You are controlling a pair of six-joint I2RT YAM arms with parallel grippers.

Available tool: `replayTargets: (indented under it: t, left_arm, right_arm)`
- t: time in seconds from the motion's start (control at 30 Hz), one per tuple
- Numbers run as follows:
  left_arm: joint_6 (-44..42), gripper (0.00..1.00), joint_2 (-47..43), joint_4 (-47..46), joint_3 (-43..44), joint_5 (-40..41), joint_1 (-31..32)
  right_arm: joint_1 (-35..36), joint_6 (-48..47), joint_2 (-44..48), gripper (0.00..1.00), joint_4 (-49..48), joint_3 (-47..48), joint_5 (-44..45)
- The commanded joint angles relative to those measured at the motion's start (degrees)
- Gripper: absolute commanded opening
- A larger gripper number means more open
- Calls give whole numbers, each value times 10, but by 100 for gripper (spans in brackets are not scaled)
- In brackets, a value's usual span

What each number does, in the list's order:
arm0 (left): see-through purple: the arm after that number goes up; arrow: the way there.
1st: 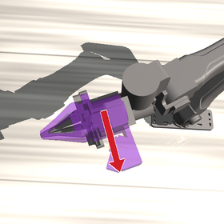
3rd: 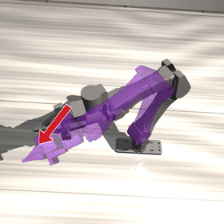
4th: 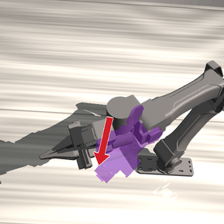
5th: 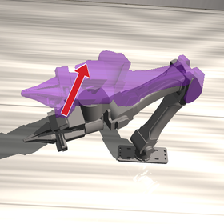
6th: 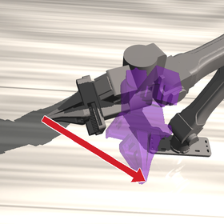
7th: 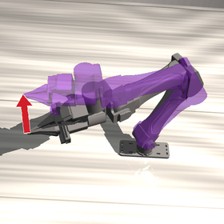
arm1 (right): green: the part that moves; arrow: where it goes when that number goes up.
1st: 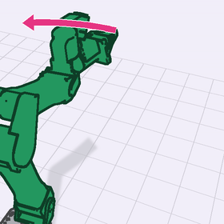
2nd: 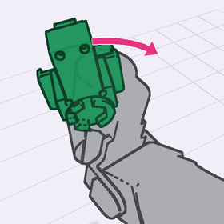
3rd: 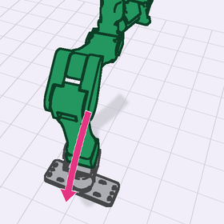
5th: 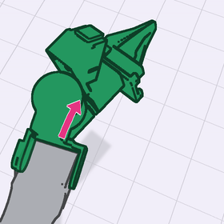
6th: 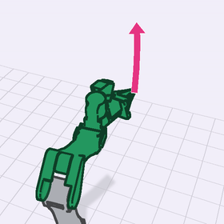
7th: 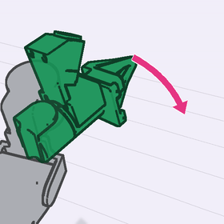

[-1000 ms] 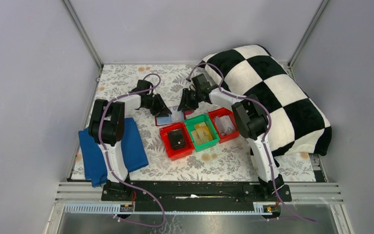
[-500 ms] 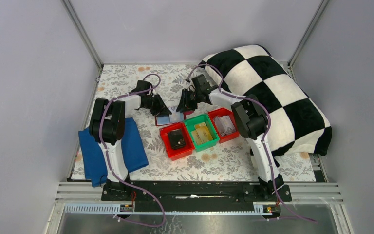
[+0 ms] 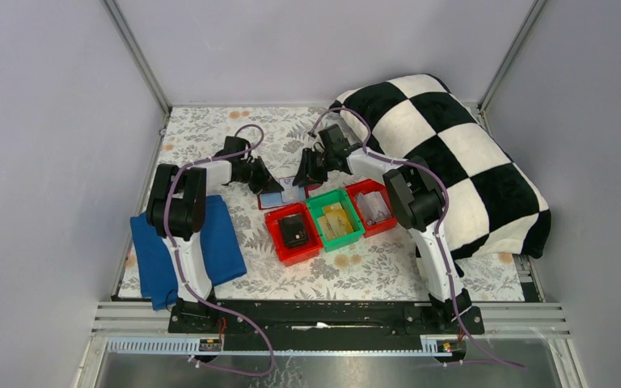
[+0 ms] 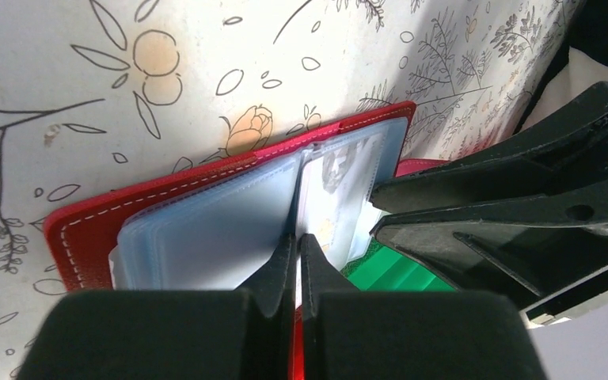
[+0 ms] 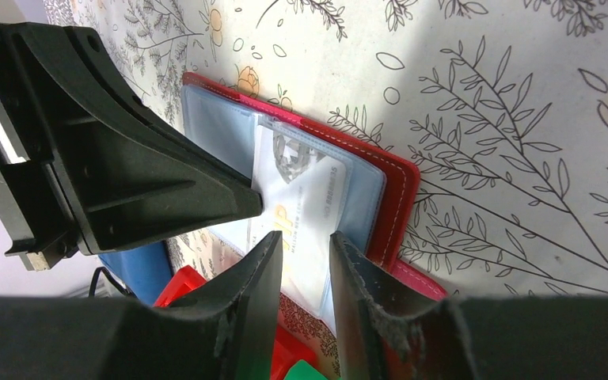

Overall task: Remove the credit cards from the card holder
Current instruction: Remove the credit card from the card holder.

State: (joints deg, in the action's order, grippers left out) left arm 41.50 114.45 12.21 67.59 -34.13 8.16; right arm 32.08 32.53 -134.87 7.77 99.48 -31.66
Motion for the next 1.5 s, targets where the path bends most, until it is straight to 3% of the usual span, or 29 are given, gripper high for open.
replayTargets:
  t: [0.0,0.13,0.43,0.77,0.87,1.23,1.47]
  left_arm:
    - [-2,3,-24,-13,-14,7,-3]
    - [-1,14,-31,-20,-21,4,-5]
    - [14,0,-46,-47,-47,-9,-11]
    - [6,0,-50,-46,-54,-17,-25]
    - [4,8,-51,-46,-55,-21,-27]
    - [13,13,-52,-57,-67,-35,-30]
    - [24,12,-57,-73,-77,-51,-33]
  right_arm:
    - [-2,2,-12,36,-7,-10,-6]
    - [-1,2,-11,36,-7,-12,-5]
    - [-1,1,-14,35,-6,-15,-6]
    - [-1,-1,-19,35,-6,-25,-2]
    - [-1,0,-21,35,-7,-28,-3]
    - [-2,3,-25,35,-13,-25,-4]
    - [-2,6,-27,35,-14,-24,-7]
